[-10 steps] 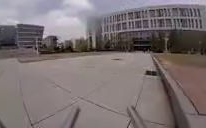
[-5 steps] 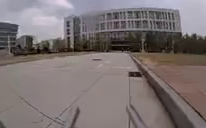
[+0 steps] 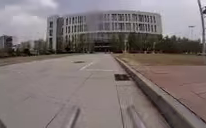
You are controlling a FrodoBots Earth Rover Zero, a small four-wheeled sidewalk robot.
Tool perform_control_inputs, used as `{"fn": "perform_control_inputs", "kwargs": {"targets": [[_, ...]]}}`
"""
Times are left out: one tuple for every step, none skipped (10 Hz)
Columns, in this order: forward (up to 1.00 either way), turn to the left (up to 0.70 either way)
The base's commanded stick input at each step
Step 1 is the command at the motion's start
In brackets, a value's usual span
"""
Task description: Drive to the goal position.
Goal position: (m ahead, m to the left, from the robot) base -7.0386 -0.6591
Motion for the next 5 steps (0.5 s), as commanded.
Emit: {"fn": "perform_control_inputs", "kwargs": {"targets": [[0.70,0.00],[0.70,0.00],[0.70,0.00],[0.70,0.00],[0.70,0.00]]}}
